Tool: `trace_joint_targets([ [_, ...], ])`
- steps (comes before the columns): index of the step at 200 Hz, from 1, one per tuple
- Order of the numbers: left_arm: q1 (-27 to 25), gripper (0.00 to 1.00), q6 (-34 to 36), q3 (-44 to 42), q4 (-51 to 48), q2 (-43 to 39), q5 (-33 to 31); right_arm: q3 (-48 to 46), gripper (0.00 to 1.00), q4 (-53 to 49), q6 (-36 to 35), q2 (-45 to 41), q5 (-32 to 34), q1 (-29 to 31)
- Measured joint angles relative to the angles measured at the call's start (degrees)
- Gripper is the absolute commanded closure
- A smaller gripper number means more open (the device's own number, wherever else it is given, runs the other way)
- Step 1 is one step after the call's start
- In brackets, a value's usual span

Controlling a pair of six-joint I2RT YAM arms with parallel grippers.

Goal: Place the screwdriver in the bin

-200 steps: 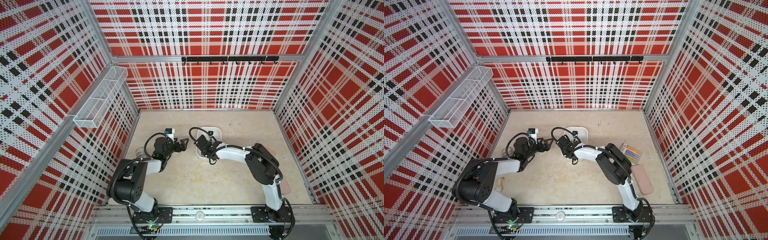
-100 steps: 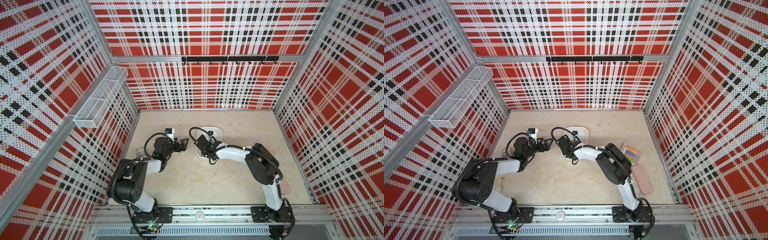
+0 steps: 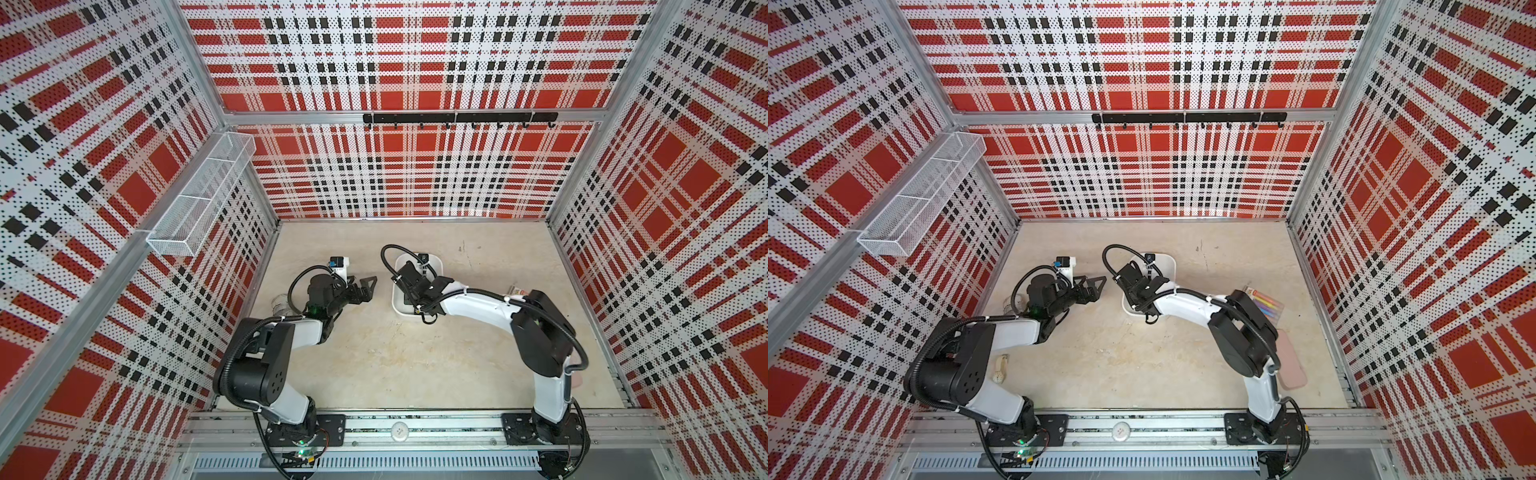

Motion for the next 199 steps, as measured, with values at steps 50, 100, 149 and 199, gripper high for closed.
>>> trace_joint_targets([
  [50,0.3,0.02,0.0,0.0,0.0,0.0,0.0,-17.7,0.56,10.1,-16.1,-22.9,-5.4,-8.2],
  [100,0.5,0.02,-0.2,0.0,0.0,0.0,0.0,-36.2,0.49,21.1,-34.4,-42.6,-7.7,-18.8],
  [149,0.7,0.02,0.2,0.0,-1.5,-1.9,-1.2,-46.4,0.49,29.4,-38.1,-50.5,-13.1,-34.7],
  [199,2.8,0.02,5.2,-0.8,-5.7,-13.1,-10.4,-54.6,0.49,40.6,-37.8,-48.8,-17.2,-41.4],
])
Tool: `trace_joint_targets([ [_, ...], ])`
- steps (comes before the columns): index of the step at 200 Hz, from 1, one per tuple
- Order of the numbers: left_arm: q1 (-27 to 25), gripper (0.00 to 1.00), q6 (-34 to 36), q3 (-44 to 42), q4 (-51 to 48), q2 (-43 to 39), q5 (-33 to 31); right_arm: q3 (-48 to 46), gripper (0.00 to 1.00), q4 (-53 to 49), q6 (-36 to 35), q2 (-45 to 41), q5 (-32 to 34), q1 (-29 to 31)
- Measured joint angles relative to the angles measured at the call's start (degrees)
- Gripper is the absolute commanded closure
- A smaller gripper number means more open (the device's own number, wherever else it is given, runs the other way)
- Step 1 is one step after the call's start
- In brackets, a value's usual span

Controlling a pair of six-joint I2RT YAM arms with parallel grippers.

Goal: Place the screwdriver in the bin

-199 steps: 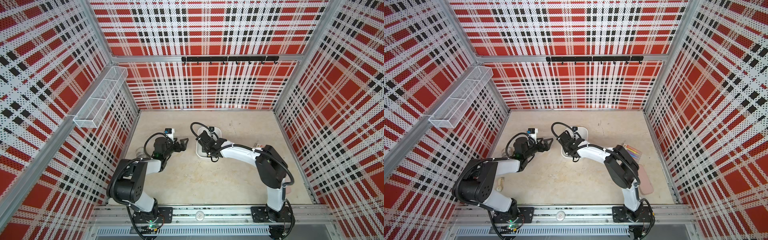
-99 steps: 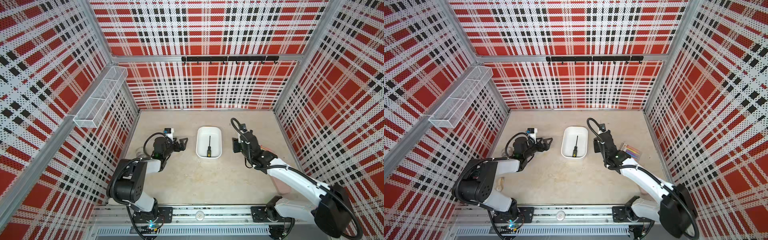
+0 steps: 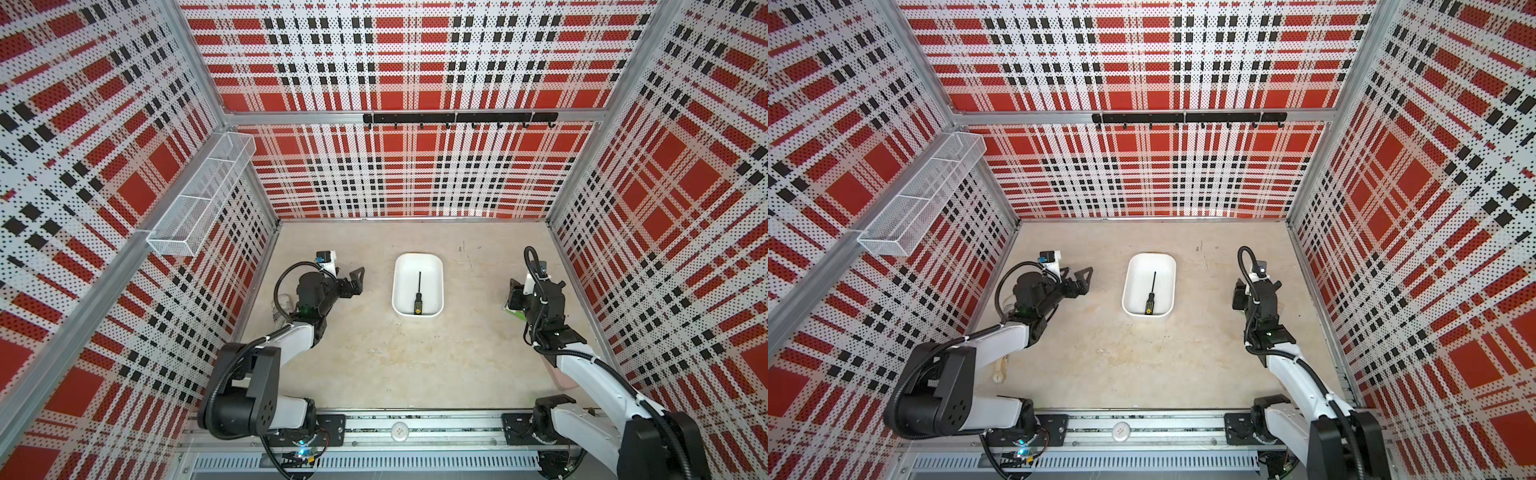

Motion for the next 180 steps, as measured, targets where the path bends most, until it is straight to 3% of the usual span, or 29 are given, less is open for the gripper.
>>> trace_joint_targets([
  [35,1.0,0.02,5.2,-6.8,3.0,-12.4,-9.4,-3.8,0.49,10.3,-0.3,5.1,-0.8,-1.0],
  [58,2.4,0.02,7.4,-11.8,7.4,-14.7,-13.4,-6.1,0.49,16.1,-0.3,8.2,-1.3,-1.9],
  [109,4.3,0.02,9.9,-18.8,18.3,-9.9,-17.6,-7.4,0.50,27.9,-1.1,15.1,-2.7,-2.5],
  [180,6.8,0.02,10.1,-19.3,33.9,3.3,-18.4,-11.1,0.50,40.2,-2.3,17.4,-5.5,-4.1],
])
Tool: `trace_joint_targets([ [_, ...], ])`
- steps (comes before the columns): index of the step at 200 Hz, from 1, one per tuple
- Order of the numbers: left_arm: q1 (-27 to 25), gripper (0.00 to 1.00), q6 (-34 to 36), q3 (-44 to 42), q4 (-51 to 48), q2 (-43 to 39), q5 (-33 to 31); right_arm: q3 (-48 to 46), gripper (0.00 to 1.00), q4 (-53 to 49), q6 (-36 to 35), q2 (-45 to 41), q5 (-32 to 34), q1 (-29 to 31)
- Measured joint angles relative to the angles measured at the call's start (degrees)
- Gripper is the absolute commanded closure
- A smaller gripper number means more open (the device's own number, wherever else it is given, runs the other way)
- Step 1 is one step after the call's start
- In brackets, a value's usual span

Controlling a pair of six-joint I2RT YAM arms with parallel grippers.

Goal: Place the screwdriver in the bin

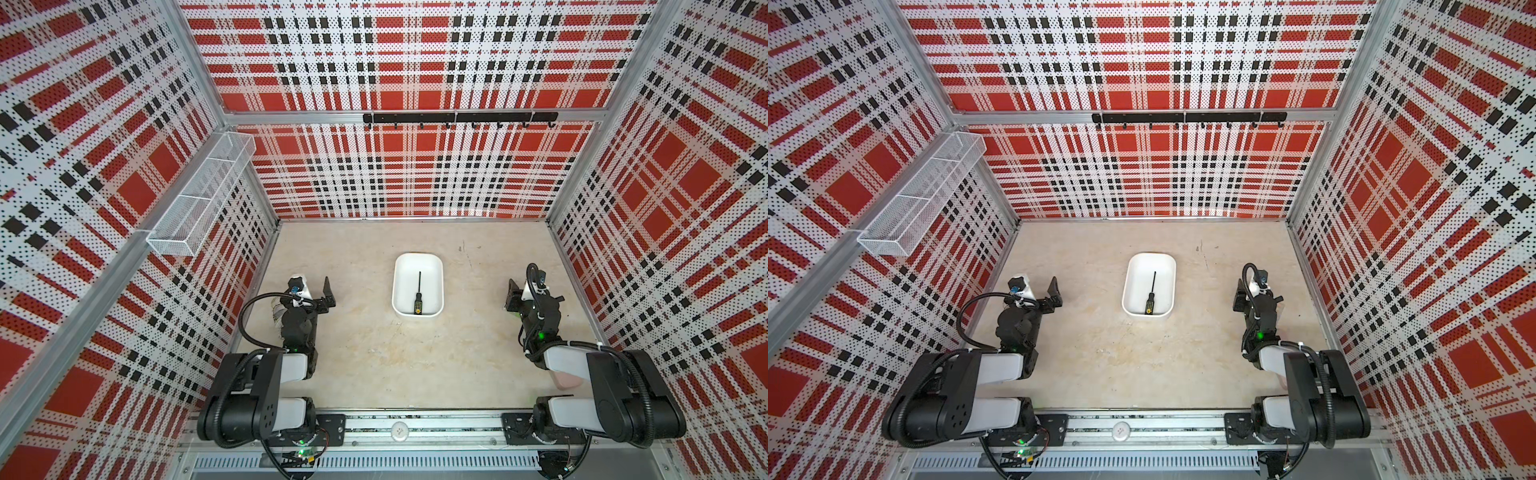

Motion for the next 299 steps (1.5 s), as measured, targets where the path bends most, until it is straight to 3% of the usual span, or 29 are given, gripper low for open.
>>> trace_joint_targets([
  [58,0.6,0.02,0.0,-1.2,12.6,9.4,0.5,-5.6,0.50,9.2,-2.2,-0.1,-2.4,-0.1],
  [93,0.8,0.02,0.1,-0.4,12.8,10.1,2.1,-7.8,0.49,15.5,-3.0,0.6,-2.1,-0.1],
  [135,0.9,0.02,0.2,1.5,12.0,10.1,3.4,-8.0,0.49,23.9,-4.0,8.4,-1.9,-0.1],
  [196,0.9,0.02,0.3,1.6,11.4,10.1,3.8,-2.1,0.47,21.6,-4.4,13.1,-1.4,-0.3],
  [228,0.9,0.02,0.3,1.7,11.1,10.2,3.8,2.3,0.34,16.0,-4.2,13.1,-0.9,-0.4],
  [283,1.0,0.02,0.3,2.3,10.4,10.5,3.9,2.6,0.24,12.8,-4.0,13.1,-0.9,-0.9],
  [292,1.0,0.02,0.3,2.3,10.3,10.5,3.9,2.6,0.18,12.6,-4.0,13.1,-0.9,-0.9],
  [296,1.0,0.02,0.3,2.3,10.2,10.5,3.8,2.6,0.04,12.5,-3.8,13.1,-0.9,-0.9],
  [299,1.0,0.02,0.3,2.3,10.2,10.5,3.9,2.6,0.00,12.4,-3.9,13.1,-0.9,-0.9],
])
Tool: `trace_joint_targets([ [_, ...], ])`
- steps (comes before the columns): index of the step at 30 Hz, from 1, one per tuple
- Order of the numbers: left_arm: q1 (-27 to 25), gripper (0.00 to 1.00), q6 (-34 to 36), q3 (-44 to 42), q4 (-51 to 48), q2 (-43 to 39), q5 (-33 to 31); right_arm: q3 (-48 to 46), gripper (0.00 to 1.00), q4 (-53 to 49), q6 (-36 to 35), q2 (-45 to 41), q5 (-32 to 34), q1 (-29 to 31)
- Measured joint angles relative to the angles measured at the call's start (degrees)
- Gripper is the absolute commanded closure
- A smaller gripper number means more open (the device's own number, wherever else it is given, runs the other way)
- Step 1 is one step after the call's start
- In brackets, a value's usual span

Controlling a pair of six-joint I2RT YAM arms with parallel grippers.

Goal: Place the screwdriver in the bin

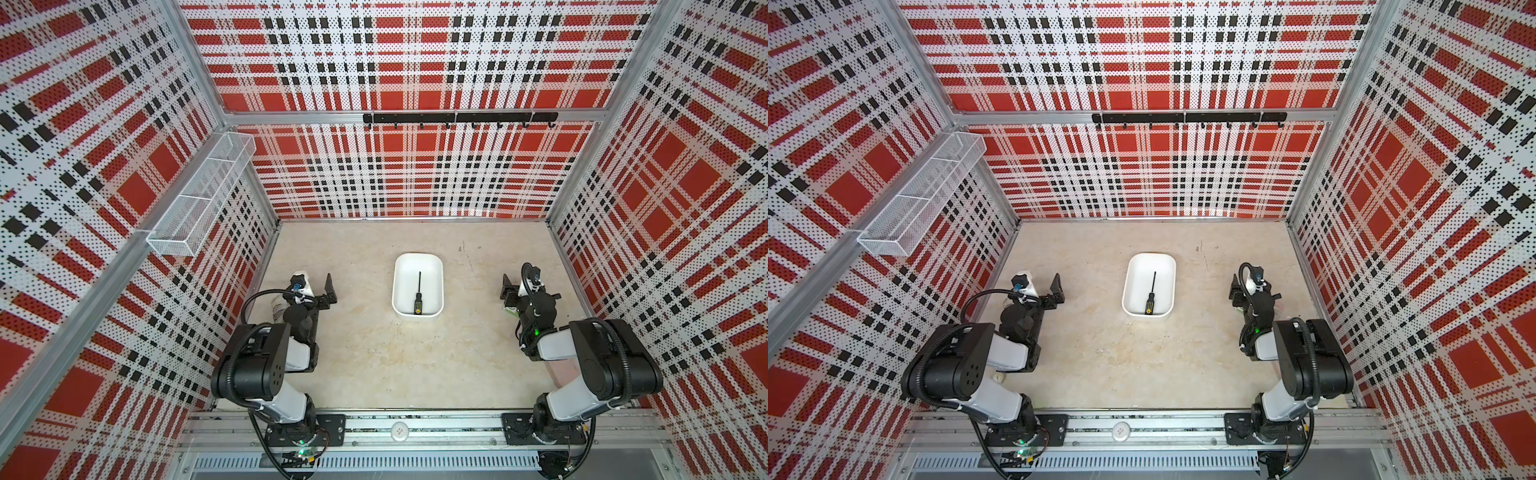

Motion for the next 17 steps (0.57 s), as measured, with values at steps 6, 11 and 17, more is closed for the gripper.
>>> trace_joint_targets([
  [6,0.0,0.02,0.0,0.0,0.0,0.0,-0.1,0.0,0.00,-0.2,-0.1,0.0,0.0,-0.1],
  [11,0.0,0.02,0.0,0.0,0.0,0.0,-0.1,0.0,0.00,-0.2,-0.1,0.0,0.1,-0.1],
  [17,0.0,0.02,0.0,0.0,0.0,0.0,-0.1,0.0,0.00,-0.5,-0.1,0.0,-0.2,-0.1],
])
